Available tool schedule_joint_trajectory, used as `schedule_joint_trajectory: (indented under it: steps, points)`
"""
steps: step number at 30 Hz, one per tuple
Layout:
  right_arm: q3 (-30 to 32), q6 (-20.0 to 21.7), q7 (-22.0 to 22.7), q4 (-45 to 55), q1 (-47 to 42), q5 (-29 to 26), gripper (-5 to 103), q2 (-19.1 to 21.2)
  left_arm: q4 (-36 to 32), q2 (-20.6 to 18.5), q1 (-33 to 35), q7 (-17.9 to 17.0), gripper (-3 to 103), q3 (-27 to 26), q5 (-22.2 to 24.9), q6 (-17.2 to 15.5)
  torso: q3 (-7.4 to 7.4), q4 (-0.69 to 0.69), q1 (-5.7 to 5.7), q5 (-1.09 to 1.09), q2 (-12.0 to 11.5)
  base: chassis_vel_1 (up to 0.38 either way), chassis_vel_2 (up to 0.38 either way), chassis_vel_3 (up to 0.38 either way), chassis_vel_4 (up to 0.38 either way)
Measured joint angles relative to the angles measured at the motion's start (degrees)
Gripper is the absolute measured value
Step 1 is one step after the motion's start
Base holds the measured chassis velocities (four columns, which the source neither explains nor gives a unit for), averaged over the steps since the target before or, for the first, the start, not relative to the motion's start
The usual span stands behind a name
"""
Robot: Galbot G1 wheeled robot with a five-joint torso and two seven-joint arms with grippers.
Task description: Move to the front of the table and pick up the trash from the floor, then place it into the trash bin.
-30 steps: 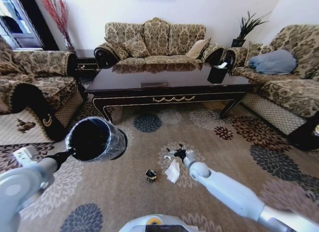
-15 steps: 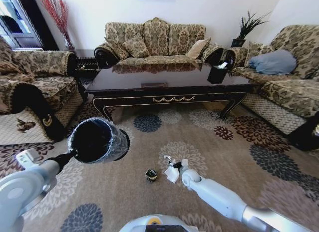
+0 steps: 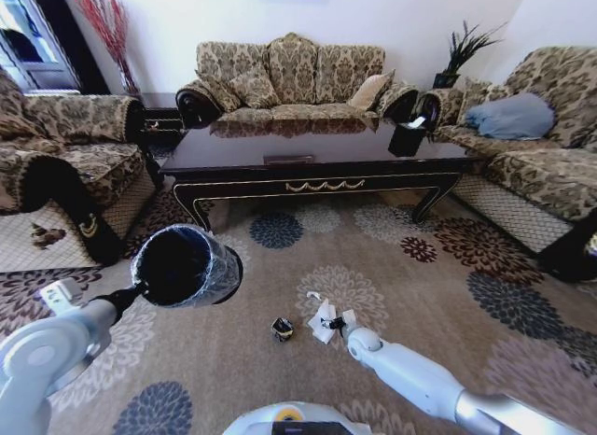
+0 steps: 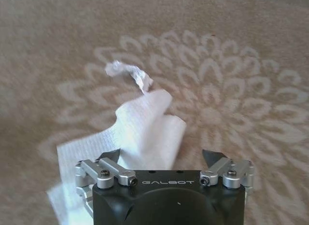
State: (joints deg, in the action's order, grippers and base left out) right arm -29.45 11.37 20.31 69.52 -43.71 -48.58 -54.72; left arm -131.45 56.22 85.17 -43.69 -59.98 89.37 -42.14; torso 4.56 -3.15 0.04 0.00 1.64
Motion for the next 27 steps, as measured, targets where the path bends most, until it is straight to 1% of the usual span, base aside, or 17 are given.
schedule_joint_trajectory:
  steps: [1,3,6,7,9,10,11,12,13,15,16,18,19,21,22,24,27]
  points:
    - [0.2,0.0,0.0,-0.8,-0.3,0.6,86,-0.2,0.1,0.0,0.0,0.0,0,0.1,0.0,0.0,0.0,0.0,0.0,0.0,0.0,0.0,0.0,0.0,0.0]
    - [0.4,0.0,0.0,-1.3,-0.4,0.8,86,-0.5,0.1,0.0,0.0,0.0,0,0.2,0.0,0.0,0.0,0.0,0.0,0.0,0.0,0.0,0.0,0.0,0.0]
    - [0.8,-0.4,-0.5,-2.2,-0.8,1.2,77,-1.0,0.1,-0.1,0.0,0.3,0,0.3,0.0,0.0,-0.01,0.01,0.0,0.0,0.0,0.0,0.0,0.0,0.0]
    - [0.8,-0.4,-0.5,-2.2,-0.8,1.2,77,-1.0,0.1,-0.1,0.0,0.3,0,0.3,0.0,0.0,-0.01,0.01,0.0,0.0,0.0,0.0,0.0,0.0,0.0]
    - [0.9,-0.7,-0.7,-2.1,-1.0,1.2,73,-1.0,0.1,-0.1,0.0,0.3,0,0.3,0.0,0.0,-0.02,0.01,0.0,-0.01,0.0,0.0,0.0,0.0,0.0]
    - [1.0,-0.9,-0.6,-1.1,-1.3,0.8,64,-0.7,0.1,0.1,-0.1,0.3,0,0.4,-0.1,0.0,-0.01,0.01,0.0,0.01,0.0,0.0,0.0,0.0,0.0]
    - [1.0,-0.9,-0.6,-1.1,-1.3,0.8,64,-0.7,0.1,0.1,-0.1,0.3,0,0.4,-0.1,0.0,-0.01,0.01,0.0,0.01,0.0,0.0,0.0,0.0,0.0]
    - [1.4,-1.0,0.7,1.6,-2.0,-0.1,53,0.6,0.1,0.6,-0.1,0.4,0,0.9,-0.4,0.0,0.01,0.01,0.0,0.0,0.0,0.0,0.0,0.0,0.0]
    - [1.9,-1.1,1.1,3.4,-2.5,-0.4,48,1.4,0.1,0.7,-0.2,0.5,0,1.2,-0.6,0.0,0.0,-0.01,0.0,-0.04,0.0,0.0,0.0,0.0,0.0]
    - [2.4,-1.2,1.1,4.6,-3.1,-0.5,37,2.0,0.2,0.8,-0.3,0.7,0,1.6,-0.8,0.0,0.0,-0.02,0.01,0.01,0.0,0.0,0.0,0.0,0.0]
    - [2.4,-1.2,1.1,4.6,-3.1,-0.5,37,2.0,0.2,0.8,-0.3,0.7,0,1.6,-0.8,0.0,0.0,-0.02,0.01,0.01,0.0,0.0,0.0,0.0,0.0]
    - [3.1,-1.6,0.9,5.1,-3.7,-0.3,26,2.4,0.4,0.8,-0.4,0.7,0,2.0,-1.4,0.0,0.01,0.0,0.01,-0.01,0.0,0.0,0.0,0.0,0.0]
    - [3.5,-2.0,0.4,5.2,-4.1,0.0,26,2.4,0.4,0.8,-0.4,0.7,0,2.1,-1.5,0.0,0.01,0.0,0.0,0.0,0.0,0.0,0.0,0.0,0.0]
    - [4.1,-2.8,-0.5,5.0,-4.9,0.9,15,2.5,0.4,0.7,-0.4,0.8,0,2.2,-1.6,0.0,0.0,0.0,0.0,0.0,0.0,0.0,0.0,0.0,0.0]
    - [4.1,-2.8,-0.5,5.0,-4.9,0.9,15,2.5,0.4,0.7,-0.4,0.8,0,2.2,-1.6,0.0,0.0,0.0,0.0,0.0,0.0,0.0,0.0,0.0,0.0]
    - [4.5,-3.3,-1.1,4.7,-5.6,1.8,5,2.4,0.3,0.8,-0.3,0.8,0,2.2,-1.8,0.0,0.0,-0.01,0.01,0.0,0.0,0.0,0.0,0.0,0.0]
    - [4.8,-3.9,-1.6,4.9,-6.2,2.4,2,2.4,0.2,1.0,0.0,0.9,0,2.3,-2.2,0.0,0.0,-0.01,0.01,0.01,0.0,0.0,0.0,0.0,0.0]
